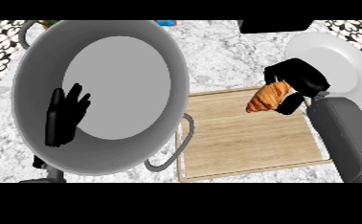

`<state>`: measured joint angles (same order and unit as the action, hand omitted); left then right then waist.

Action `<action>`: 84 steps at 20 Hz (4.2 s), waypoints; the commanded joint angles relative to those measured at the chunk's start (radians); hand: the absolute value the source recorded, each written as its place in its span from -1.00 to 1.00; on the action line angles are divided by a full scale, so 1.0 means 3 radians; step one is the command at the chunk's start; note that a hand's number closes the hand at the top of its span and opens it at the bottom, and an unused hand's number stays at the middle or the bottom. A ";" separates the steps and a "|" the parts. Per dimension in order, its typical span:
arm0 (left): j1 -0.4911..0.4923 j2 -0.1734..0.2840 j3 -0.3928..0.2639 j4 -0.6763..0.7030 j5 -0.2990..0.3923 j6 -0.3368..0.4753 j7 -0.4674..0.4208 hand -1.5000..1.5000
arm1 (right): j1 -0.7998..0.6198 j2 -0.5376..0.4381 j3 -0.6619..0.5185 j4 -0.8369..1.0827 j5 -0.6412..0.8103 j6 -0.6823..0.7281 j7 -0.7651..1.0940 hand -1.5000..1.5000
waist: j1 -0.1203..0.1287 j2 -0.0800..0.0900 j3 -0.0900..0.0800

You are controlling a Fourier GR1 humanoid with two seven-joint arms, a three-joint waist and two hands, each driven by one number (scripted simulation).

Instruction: Pick the croissant from the tray and place it in the plate

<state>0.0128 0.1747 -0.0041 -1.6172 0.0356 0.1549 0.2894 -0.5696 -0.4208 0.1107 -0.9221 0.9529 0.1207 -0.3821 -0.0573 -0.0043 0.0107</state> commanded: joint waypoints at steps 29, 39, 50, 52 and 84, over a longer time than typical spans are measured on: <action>-0.0081 -0.0196 -0.0208 0.0249 -0.0400 0.0026 -0.0074 0.00 | -0.0441 -0.0873 -0.1713 0.1296 -0.0491 -0.1086 0.0589 1.00 | 0.0274 0.0057 -0.0029; -0.0146 -0.0190 -0.0208 0.0185 -0.0321 -0.0115 -0.0020 0.00 | -0.0643 -0.0995 -0.1573 0.2241 -0.0327 -0.0449 0.0512 1.00 | 0.0373 0.0107 -0.0020; 0.0051 -0.0157 -0.0122 0.0093 -0.0292 -0.0152 -0.0111 0.00 | -0.0677 -0.1214 -0.2003 0.2391 -0.0814 0.0075 -0.0678 -1.00 | 0.0299 0.0072 -0.0015; -0.0002 -0.0153 -0.0110 0.0056 -0.0326 -0.0097 0.0017 0.00 | -0.0708 -0.1073 -0.2298 0.2402 -0.1123 0.0038 -0.0808 -1.00 | 0.0275 0.0070 -0.0009; -0.0247 -0.0112 0.0090 0.0192 -0.0262 -0.0292 0.0149 0.00 | -0.0128 -0.1315 -0.2757 0.2526 -0.1693 0.0675 -0.1307 -1.00 | 0.0305 0.0089 -0.0013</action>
<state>0.0069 0.1336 -0.0222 -1.6168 -0.0128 0.0124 0.3159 -0.6483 -0.7969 -0.7186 -0.1661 0.4434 0.3168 -0.7431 0.0463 0.0143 0.0135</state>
